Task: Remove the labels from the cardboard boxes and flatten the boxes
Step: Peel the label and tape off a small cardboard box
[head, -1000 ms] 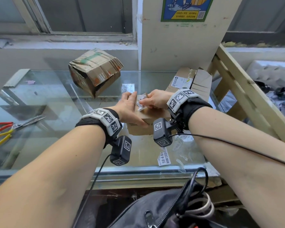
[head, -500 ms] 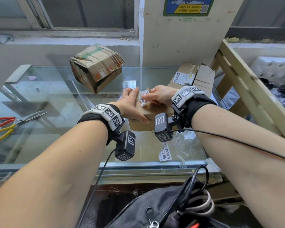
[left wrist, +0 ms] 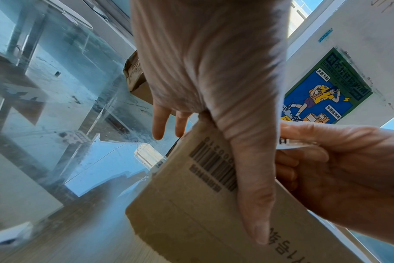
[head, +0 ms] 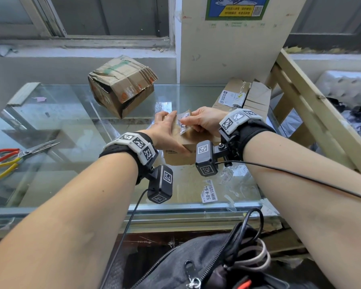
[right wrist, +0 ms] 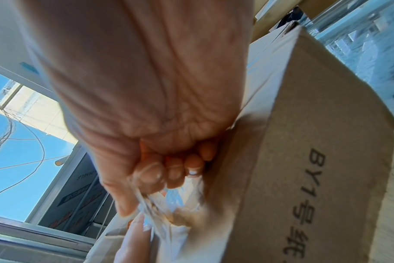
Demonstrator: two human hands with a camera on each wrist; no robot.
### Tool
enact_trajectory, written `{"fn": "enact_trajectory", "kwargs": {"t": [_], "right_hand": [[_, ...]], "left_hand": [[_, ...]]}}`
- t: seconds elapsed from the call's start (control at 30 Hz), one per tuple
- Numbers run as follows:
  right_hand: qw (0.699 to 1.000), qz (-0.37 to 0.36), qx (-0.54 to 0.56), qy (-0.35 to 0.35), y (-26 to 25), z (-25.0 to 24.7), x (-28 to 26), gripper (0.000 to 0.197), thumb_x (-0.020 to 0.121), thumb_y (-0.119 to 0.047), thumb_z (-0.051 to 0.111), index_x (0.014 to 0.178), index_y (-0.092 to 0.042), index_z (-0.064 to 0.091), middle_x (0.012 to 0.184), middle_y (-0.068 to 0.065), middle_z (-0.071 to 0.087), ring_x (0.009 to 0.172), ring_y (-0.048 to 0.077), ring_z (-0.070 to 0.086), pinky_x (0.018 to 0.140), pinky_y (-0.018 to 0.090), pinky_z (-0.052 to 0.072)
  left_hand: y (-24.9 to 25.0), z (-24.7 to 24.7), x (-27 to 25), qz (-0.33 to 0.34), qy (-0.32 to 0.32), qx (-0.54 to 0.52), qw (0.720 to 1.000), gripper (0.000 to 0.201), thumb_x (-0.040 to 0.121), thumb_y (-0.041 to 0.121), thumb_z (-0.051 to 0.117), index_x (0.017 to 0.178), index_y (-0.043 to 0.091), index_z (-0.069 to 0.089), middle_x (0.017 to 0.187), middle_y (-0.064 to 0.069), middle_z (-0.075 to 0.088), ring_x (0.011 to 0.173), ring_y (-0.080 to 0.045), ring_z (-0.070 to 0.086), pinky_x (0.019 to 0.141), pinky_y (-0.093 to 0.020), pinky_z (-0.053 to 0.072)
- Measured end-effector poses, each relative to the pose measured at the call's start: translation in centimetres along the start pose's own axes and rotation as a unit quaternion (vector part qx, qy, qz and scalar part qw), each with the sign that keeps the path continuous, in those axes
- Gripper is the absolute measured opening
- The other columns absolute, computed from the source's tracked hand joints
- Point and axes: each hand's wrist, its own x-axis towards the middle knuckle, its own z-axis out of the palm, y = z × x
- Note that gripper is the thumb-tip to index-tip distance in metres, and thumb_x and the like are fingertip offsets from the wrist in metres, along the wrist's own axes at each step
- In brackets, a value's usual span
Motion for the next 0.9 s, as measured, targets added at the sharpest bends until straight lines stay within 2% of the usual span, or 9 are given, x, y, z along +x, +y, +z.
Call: {"fn": "enact_trajectory", "kwargs": {"t": [0.17, 0.53, 0.73, 0.9], "right_hand": [[0.999, -0.007, 0.048, -0.001, 0.3, 0.0, -0.2, 0.044, 0.093, -0.026, 0.059, 0.053, -0.014, 0.043, 0.043, -0.005, 0.040, 0.045, 0.009, 0.034, 0.051, 0.020, 0.032], [0.992, -0.011, 0.125, -0.006, 0.9, 0.0, 0.2, 0.045, 0.092, -0.022, 0.060, 0.053, -0.012, 0.042, 0.044, -0.001, 0.039, 0.049, 0.013, 0.033, 0.055, 0.024, 0.030], [0.988, -0.009, 0.152, -0.017, 1.0, -0.2, 0.1, 0.044, 0.093, -0.020, 0.059, 0.054, -0.011, 0.041, 0.045, 0.001, 0.037, 0.044, 0.012, 0.034, 0.047, 0.020, 0.034], [0.983, -0.010, 0.182, -0.028, 1.3, -0.3, 0.3, 0.041, 0.093, -0.019, 0.058, 0.057, -0.010, 0.042, 0.043, 0.000, 0.037, 0.044, 0.012, 0.035, 0.046, 0.019, 0.037]], "left_hand": [[-0.2, 0.0, 0.1, 0.002, -0.002, -0.004, 1.000, 0.131, 0.060, 0.042, 0.088, 0.154, 0.024, -0.002, 0.154, 0.004, -0.004, 0.144, -0.024, 0.016, 0.116, -0.039, 0.029], [-0.5, 0.1, 0.5, -0.001, 0.001, -0.003, 1.000, 0.134, 0.057, 0.045, 0.089, 0.154, 0.026, -0.001, 0.154, 0.004, -0.004, 0.144, -0.024, 0.014, 0.117, -0.041, 0.028], [-0.5, 0.1, 0.5, 0.000, 0.000, -0.006, 1.000, 0.133, 0.057, 0.044, 0.089, 0.154, 0.027, -0.001, 0.154, 0.004, -0.003, 0.144, -0.024, 0.014, 0.116, -0.040, 0.028], [-0.4, 0.1, 0.5, 0.002, -0.001, -0.009, 1.000, 0.133, 0.056, 0.044, 0.090, 0.153, 0.029, -0.001, 0.154, 0.004, -0.003, 0.144, -0.024, 0.014, 0.116, -0.039, 0.029]]}}
